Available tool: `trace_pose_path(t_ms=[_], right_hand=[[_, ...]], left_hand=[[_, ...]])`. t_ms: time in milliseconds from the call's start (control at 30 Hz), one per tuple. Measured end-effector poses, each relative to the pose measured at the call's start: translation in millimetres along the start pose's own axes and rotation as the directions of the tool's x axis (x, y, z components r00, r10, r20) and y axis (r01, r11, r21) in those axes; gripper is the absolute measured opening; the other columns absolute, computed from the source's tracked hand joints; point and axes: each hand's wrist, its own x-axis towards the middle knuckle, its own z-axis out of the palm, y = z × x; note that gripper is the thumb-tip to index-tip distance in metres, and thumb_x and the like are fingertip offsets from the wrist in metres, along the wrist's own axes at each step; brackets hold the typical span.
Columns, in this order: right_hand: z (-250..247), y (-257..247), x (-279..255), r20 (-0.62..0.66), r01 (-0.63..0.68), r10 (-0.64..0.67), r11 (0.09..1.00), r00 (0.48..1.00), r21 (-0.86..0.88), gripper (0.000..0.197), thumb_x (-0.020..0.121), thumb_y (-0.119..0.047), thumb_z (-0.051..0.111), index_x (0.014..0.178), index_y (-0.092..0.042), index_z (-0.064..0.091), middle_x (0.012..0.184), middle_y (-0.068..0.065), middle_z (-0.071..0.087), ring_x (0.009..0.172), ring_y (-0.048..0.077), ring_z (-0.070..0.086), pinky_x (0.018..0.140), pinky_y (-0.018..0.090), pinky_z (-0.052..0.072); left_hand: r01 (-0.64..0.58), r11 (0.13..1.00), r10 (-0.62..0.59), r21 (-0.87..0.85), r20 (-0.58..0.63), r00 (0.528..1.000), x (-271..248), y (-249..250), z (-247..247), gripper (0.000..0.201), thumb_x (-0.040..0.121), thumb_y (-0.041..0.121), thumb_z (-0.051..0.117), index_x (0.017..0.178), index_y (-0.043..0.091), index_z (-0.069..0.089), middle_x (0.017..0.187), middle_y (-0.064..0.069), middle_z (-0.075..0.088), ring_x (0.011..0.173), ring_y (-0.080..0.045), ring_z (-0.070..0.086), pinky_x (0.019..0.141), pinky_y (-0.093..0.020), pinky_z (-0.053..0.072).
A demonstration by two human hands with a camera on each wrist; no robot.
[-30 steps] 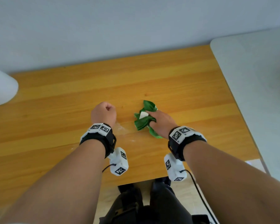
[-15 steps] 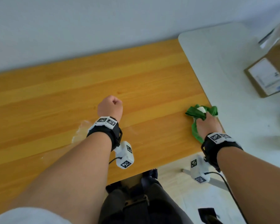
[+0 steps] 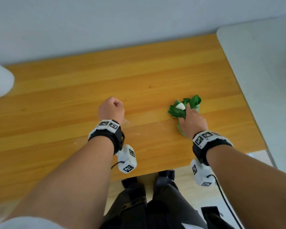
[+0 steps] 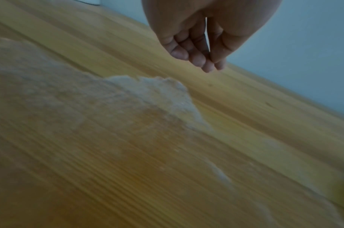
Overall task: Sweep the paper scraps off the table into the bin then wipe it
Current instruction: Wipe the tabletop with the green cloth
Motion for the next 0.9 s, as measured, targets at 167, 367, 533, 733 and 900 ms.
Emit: trace_pose_path(t_ms=[167, 367, 533, 733, 900], right_hand=[[21, -62, -8, 0.036, 0.182, -0.181, 0.983, 0.983, -0.032, 0.066, 0.099, -0.029, 0.036, 0.155, -0.01, 0.007, 0.146, 0.015, 0.04, 0.117, 0.033, 0.055, 0.084, 0.037, 0.047], [40, -119, -18, 0.098, 0.326, -0.324, 0.945, 0.941, -0.004, 0.064, 0.1, -0.027, 0.036, 0.155, -0.011, 0.009, 0.14, 0.015, 0.044, 0.109, 0.031, 0.057, 0.076, 0.034, 0.043], [35, -129, -29, 0.027, 0.269, -0.293, 0.906, 0.956, 0.327, 0.055, 0.095, -0.018, 0.042, 0.15, -0.018, 0.034, 0.108, 0.012, 0.063, 0.067, 0.019, 0.052, 0.053, 0.027, 0.037], [11, -57, -30, -0.093, -0.101, 0.141, 0.934, 0.986, 0.343, 0.056, 0.095, -0.024, 0.041, 0.15, -0.029, 0.032, 0.125, 0.011, 0.06, 0.092, 0.032, 0.062, 0.074, 0.035, 0.05], [31, -63, -28, -0.062, -0.274, 0.296, 0.931, 0.953, 0.24, 0.061, 0.097, -0.022, 0.037, 0.154, -0.026, 0.017, 0.148, 0.015, 0.038, 0.12, 0.041, 0.05, 0.095, 0.045, 0.044]], left_hand=[[0.045, 0.998, -0.044, 0.033, -0.041, 0.998, -3, -34, -31, 0.023, 0.095, 0.015, 0.046, 0.091, 0.014, 0.068, 0.08, 0.004, 0.063, 0.067, -0.02, 0.056, 0.058, -0.029, 0.044], [0.118, 0.993, -0.116, 0.013, -0.091, 0.989, -7, -82, -62, 0.021, 0.095, 0.017, 0.048, 0.091, 0.016, 0.069, 0.08, 0.004, 0.064, 0.063, -0.017, 0.054, 0.048, -0.023, 0.036], [0.146, 0.988, -0.149, -0.04, -0.103, 0.983, -8, -100, -80, 0.023, 0.095, 0.017, 0.047, 0.092, 0.016, 0.069, 0.075, 0.008, 0.06, 0.058, -0.009, 0.05, 0.047, -0.023, 0.036], [0.137, 0.981, -0.149, -0.134, -0.08, 0.986, -2, -101, -91, 0.019, 0.096, 0.02, 0.049, 0.092, 0.017, 0.068, 0.081, 0.001, 0.066, 0.055, -0.013, 0.051, 0.047, -0.023, 0.038], [0.175, 0.978, -0.185, -0.112, -0.082, 0.979, 2, -125, -98, 0.019, 0.095, 0.019, 0.049, 0.09, 0.016, 0.068, 0.081, 0.001, 0.066, 0.061, -0.017, 0.054, 0.048, -0.023, 0.038]])
